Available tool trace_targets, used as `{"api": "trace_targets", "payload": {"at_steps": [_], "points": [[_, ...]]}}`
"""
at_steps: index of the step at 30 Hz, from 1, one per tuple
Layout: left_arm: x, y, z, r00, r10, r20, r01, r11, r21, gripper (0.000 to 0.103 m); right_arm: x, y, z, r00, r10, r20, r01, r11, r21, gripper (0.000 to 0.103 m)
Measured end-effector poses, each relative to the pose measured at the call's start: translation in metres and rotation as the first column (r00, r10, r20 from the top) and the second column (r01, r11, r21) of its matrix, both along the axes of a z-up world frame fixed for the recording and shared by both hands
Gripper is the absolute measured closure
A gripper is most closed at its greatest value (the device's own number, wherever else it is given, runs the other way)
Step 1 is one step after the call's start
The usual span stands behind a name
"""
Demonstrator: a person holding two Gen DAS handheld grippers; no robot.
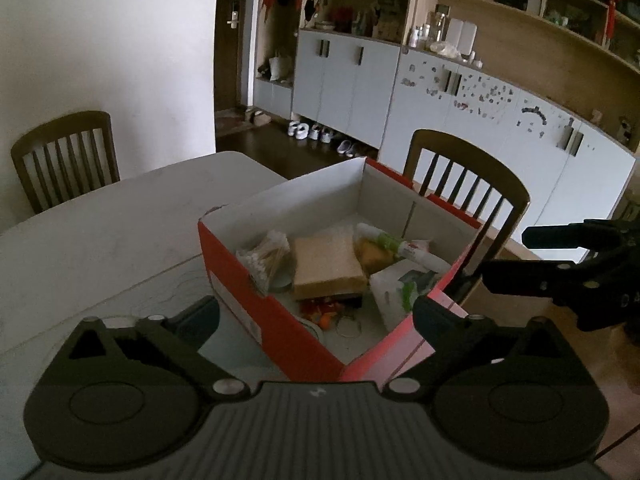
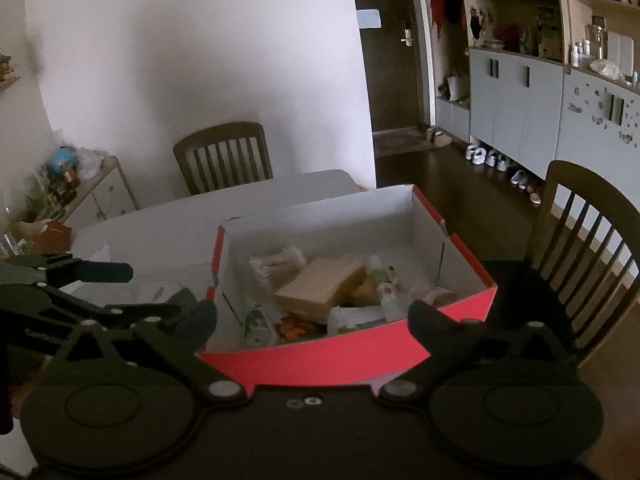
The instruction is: Organize objects
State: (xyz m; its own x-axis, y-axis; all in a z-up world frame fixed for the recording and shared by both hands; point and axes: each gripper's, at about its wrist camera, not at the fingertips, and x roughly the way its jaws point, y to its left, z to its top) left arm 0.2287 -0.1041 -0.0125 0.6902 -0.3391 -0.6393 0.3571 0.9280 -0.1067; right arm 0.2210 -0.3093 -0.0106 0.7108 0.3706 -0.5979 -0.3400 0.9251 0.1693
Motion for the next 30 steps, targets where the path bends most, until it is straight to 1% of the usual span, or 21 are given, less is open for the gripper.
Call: {"api": "trace_targets", "payload": {"at_steps": [5,8,11,16,20,23,26,30], "points": [[-0.006,0.002,-0.001,1.0,-0.007,0.002,0.007,1.0,-0.014,0.0,-0.009,0.001,0.002,1.0,-0.002,0.023,0.001,1.0,0.015,0.0],[-0.012,0.004,0.002,1.0,-0.015,0.023,0.016,0.999,-0.03,0.0,-0.013,0.002,0.001,1.0,-0.005,0.026,0.004,1.0,0.018,0.0],[-0.02,0.006,0.006,0.998,-0.026,0.051,0.03,0.998,-0.062,0.0,-0.015,0.001,0.001,1.0,-0.006,0.019,0.005,1.0,0.024,0.0],[-0.028,0.003,0.012,0.997,-0.016,0.078,0.02,0.998,-0.052,0.0,-0.018,0.0,0.002,1.0,-0.005,0.021,0.005,1.0,0.024,0.0],[-0.03,0.008,0.014,0.997,-0.017,0.069,0.025,0.993,-0.114,0.0,-0.02,0.0,0.002,1.0,-0.004,0.024,0.003,1.0,0.025,0.0],[-0.031,0.006,0.016,0.997,0.0,0.071,0.007,0.994,-0.107,0.0,-0.022,-0.001,0.002,1.0,-0.006,0.024,0.006,1.0,0.027,0.0],[-0.033,0.004,0.015,0.997,0.019,0.075,-0.013,0.997,-0.076,0.0,-0.023,-0.001,0.002,1.0,-0.005,0.024,0.004,1.0,0.026,0.0],[-0.035,0.0,0.013,0.998,0.008,0.069,-0.004,0.998,-0.056,0.0,-0.024,-0.002,0.002,1.0,-0.008,0.018,0.007,1.0,0.028,0.0]]}}
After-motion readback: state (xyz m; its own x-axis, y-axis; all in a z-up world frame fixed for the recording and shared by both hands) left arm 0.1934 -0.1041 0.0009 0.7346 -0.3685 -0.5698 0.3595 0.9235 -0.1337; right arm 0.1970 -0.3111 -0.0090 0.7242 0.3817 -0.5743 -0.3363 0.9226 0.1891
